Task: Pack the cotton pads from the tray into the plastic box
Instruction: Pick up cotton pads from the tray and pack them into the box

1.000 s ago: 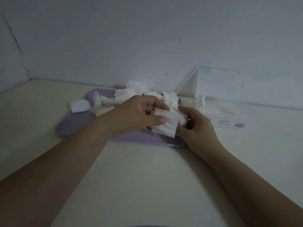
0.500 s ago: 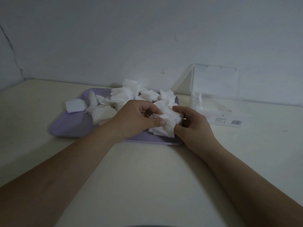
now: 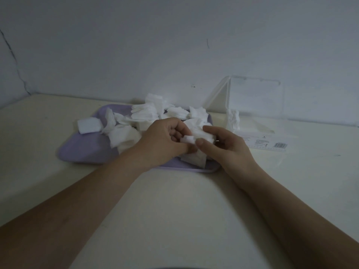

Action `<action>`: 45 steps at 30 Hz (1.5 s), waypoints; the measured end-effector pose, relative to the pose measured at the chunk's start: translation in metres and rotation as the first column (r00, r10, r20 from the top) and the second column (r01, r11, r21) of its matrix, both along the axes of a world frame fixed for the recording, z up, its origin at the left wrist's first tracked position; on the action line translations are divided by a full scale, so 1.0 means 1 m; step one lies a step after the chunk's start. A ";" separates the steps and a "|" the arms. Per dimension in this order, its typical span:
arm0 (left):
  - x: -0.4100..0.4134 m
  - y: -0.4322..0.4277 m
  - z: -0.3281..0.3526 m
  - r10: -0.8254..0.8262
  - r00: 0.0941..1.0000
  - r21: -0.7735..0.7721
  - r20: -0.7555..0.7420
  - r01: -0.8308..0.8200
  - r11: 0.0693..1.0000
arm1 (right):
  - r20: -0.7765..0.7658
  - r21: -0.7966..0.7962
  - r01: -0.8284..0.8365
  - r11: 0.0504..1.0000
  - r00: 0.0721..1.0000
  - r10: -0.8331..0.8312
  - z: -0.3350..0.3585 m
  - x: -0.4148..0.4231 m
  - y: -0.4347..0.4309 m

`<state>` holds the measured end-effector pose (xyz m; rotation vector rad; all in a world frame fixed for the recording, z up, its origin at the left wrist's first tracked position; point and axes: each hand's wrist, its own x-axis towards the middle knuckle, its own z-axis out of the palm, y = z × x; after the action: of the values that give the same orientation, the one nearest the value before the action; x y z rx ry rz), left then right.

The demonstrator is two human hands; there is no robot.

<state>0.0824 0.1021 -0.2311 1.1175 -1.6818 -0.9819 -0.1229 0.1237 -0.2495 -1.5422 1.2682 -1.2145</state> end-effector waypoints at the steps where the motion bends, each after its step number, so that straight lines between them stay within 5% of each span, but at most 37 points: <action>1: -0.001 0.001 0.000 0.008 1.000 -0.014 -0.004 -0.008 1.000 | -0.011 -0.012 0.018 1.000 1.000 -0.018 -0.001 0.001 0.000; 6: -0.001 0.000 -0.003 0.129 0.984 -0.129 0.127 -0.112 0.985 | 0.057 -0.021 0.071 0.997 0.996 -0.069 -0.006 -0.001 -0.005; 13: -0.005 0.001 -0.006 0.172 0.969 -0.091 0.179 -0.158 0.983 | 0.119 -0.027 0.107 0.994 0.988 -0.103 -0.009 -0.002 -0.010; 24: 0.019 -0.010 -0.002 0.009 0.992 -0.011 0.123 -0.007 1.000 | 0.144 -0.021 0.110 0.994 0.984 -0.105 -0.013 -0.004 -0.015; 36: 0.020 -0.005 0.006 -0.214 0.970 0.105 -0.119 0.226 0.968 | 0.061 -0.064 0.121 0.991 0.991 -0.117 -0.010 0.000 -0.012; 45: -0.002 -0.005 -0.012 0.020 1.000 0.002 0.017 -0.020 1.000 | 0.074 -0.080 0.127 0.989 0.990 -0.121 -0.012 0.000 -0.014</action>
<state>0.0804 0.0975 -0.2431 1.1447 -1.6804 -0.9645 -0.1234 0.1093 -0.2620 -1.4862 1.2978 -1.4052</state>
